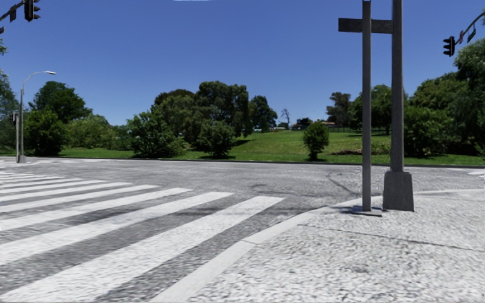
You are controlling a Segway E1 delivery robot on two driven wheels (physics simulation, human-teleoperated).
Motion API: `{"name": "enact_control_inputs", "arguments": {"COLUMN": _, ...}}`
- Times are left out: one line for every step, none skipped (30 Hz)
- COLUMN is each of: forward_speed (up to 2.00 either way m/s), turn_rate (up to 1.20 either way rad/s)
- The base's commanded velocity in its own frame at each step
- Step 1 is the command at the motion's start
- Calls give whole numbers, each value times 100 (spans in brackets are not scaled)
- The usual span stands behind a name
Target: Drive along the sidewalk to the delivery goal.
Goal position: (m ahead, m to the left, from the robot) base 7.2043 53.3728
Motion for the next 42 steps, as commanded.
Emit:
{"name": "enact_control_inputs", "arguments": {"forward_speed": 200, "turn_rate": 53}}
{"name": "enact_control_inputs", "arguments": {"forward_speed": 200, "turn_rate": 53}}
{"name": "enact_control_inputs", "arguments": {"forward_speed": 200, "turn_rate": 53}}
{"name": "enact_control_inputs", "arguments": {"forward_speed": 200, "turn_rate": 53}}
{"name": "enact_control_inputs", "arguments": {"forward_speed": 200, "turn_rate": 53}}
{"name": "enact_control_inputs", "arguments": {"forward_speed": 194, "turn_rate": 53}}
{"name": "enact_control_inputs", "arguments": {"forward_speed": 184, "turn_rate": 53}}
{"name": "enact_control_inputs", "arguments": {"forward_speed": 178, "turn_rate": 53}}
{"name": "enact_control_inputs", "arguments": {"forward_speed": 170, "turn_rate": 53}}
{"name": "enact_control_inputs", "arguments": {"forward_speed": 170, "turn_rate": 53}}
{"name": "enact_control_inputs", "arguments": {"forward_speed": 165, "turn_rate": 53}}
{"name": "enact_control_inputs", "arguments": {"forward_speed": 164, "turn_rate": 53}}
{"name": "enact_control_inputs", "arguments": {"forward_speed": 164, "turn_rate": 53}}
{"name": "enact_control_inputs", "arguments": {"forward_speed": 164, "turn_rate": 53}}
{"name": "enact_control_inputs", "arguments": {"forward_speed": 164, "turn_rate": 53}}
{"name": "enact_control_inputs", "arguments": {"forward_speed": 163, "turn_rate": 53}}
{"name": "enact_control_inputs", "arguments": {"forward_speed": 163, "turn_rate": 53}}
{"name": "enact_control_inputs", "arguments": {"forward_speed": 163, "turn_rate": 53}}
{"name": "enact_control_inputs", "arguments": {"forward_speed": 163, "turn_rate": 53}}
{"name": "enact_control_inputs", "arguments": {"forward_speed": 162, "turn_rate": 53}}
{"name": "enact_control_inputs", "arguments": {"forward_speed": 161, "turn_rate": 53}}
{"name": "enact_control_inputs", "arguments": {"forward_speed": 159, "turn_rate": 53}}
{"name": "enact_control_inputs", "arguments": {"forward_speed": 159, "turn_rate": 53}}
{"name": "enact_control_inputs", "arguments": {"forward_speed": 157, "turn_rate": 53}}
{"name": "enact_control_inputs", "arguments": {"forward_speed": 156, "turn_rate": 53}}
{"name": "enact_control_inputs", "arguments": {"forward_speed": 156, "turn_rate": 53}}
{"name": "enact_control_inputs", "arguments": {"forward_speed": 156, "turn_rate": 53}}
{"name": "enact_control_inputs", "arguments": {"forward_speed": 156, "turn_rate": 53}}
{"name": "enact_control_inputs", "arguments": {"forward_speed": 156, "turn_rate": 53}}
{"name": "enact_control_inputs", "arguments": {"forward_speed": 155, "turn_rate": 53}}
{"name": "enact_control_inputs", "arguments": {"forward_speed": 153, "turn_rate": 53}}
{"name": "enact_control_inputs", "arguments": {"forward_speed": 153, "turn_rate": 53}}
{"name": "enact_control_inputs", "arguments": {"forward_speed": 151, "turn_rate": 53}}
{"name": "enact_control_inputs", "arguments": {"forward_speed": 148, "turn_rate": 53}}
{"name": "enact_control_inputs", "arguments": {"forward_speed": 144, "turn_rate": 53}}
{"name": "enact_control_inputs", "arguments": {"forward_speed": 140, "turn_rate": 53}}
{"name": "enact_control_inputs", "arguments": {"forward_speed": 140, "turn_rate": 53}}
{"name": "enact_control_inputs", "arguments": {"forward_speed": 139, "turn_rate": 53}}
{"name": "enact_control_inputs", "arguments": {"forward_speed": 137, "turn_rate": 53}}
{"name": "enact_control_inputs", "arguments": {"forward_speed": 134, "turn_rate": 53}}
{"name": "enact_control_inputs", "arguments": {"forward_speed": 133, "turn_rate": 53}}
{"name": "enact_control_inputs", "arguments": {"forward_speed": 133, "turn_rate": 53}}
